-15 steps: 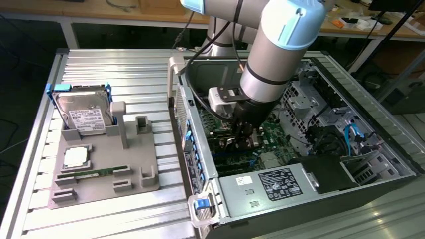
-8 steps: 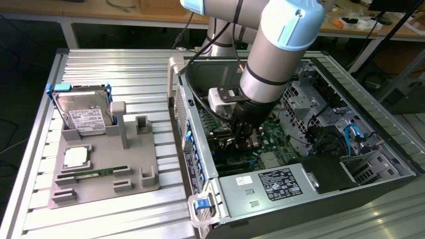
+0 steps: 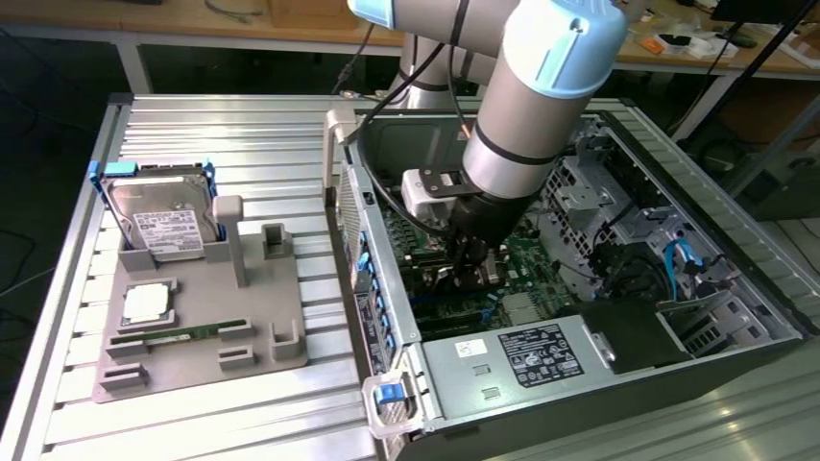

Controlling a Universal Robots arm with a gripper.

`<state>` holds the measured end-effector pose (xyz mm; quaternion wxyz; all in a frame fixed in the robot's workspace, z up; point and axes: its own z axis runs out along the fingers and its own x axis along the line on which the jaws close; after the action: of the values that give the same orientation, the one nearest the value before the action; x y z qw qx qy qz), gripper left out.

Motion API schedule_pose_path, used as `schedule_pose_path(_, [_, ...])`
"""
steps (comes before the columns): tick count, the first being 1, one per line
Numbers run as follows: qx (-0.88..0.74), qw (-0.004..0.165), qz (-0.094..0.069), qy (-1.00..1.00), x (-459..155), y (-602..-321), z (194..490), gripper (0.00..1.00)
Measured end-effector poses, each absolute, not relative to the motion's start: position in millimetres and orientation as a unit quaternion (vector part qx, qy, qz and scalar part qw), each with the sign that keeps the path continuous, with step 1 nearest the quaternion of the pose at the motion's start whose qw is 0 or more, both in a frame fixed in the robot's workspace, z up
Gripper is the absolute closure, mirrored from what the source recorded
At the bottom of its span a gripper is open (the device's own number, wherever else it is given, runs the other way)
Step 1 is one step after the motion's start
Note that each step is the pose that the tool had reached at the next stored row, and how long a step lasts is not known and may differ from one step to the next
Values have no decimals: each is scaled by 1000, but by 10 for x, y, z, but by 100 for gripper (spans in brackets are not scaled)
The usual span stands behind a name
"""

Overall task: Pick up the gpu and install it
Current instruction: 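Insert the gpu into the slot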

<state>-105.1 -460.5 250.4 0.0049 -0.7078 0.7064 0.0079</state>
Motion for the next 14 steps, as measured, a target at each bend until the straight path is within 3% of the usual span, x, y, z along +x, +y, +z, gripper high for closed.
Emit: schedule_pose_path(14, [-708, 6, 9, 706, -1050, -4572, 2495, 73])
